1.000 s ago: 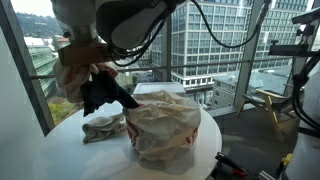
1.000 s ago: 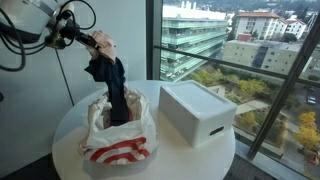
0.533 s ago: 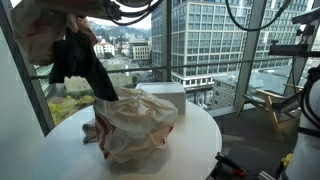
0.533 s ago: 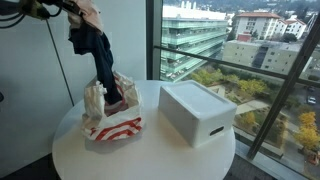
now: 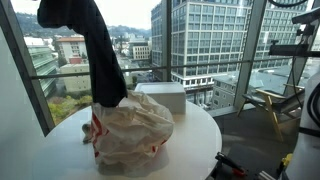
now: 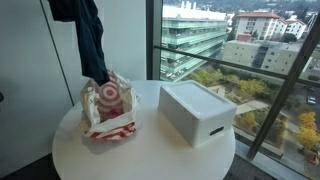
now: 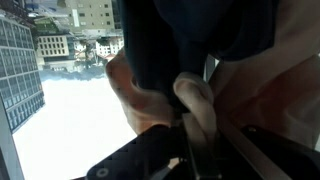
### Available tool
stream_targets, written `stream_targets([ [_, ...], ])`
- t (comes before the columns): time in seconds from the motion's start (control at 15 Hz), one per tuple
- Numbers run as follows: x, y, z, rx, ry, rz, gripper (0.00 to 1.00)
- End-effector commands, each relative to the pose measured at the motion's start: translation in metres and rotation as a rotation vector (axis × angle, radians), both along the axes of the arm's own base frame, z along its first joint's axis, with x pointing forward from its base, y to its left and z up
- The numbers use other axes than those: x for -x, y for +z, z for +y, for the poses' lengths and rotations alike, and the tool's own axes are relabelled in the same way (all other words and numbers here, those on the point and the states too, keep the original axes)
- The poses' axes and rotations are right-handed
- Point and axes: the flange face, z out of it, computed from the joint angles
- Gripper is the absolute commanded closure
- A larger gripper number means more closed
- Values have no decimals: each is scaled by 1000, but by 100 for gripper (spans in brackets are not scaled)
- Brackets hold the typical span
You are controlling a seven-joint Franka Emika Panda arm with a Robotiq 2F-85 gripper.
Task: Take the t-shirts out of the plastic bag.
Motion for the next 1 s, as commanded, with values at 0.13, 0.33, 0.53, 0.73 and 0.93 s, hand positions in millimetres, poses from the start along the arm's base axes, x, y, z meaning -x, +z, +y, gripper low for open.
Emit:
stream_targets([
  [0.13,35,40,-33,-1,-175,-226,97],
  [0.33,37,37,-90,-34,-326,-205,97],
  [0.53,34,8,-155,-42,-495,-125,97],
  [0.73,35,-29,-212,-80,-615,-32,97],
  [0.93,24,-89,-256,-133,-639,149,97],
])
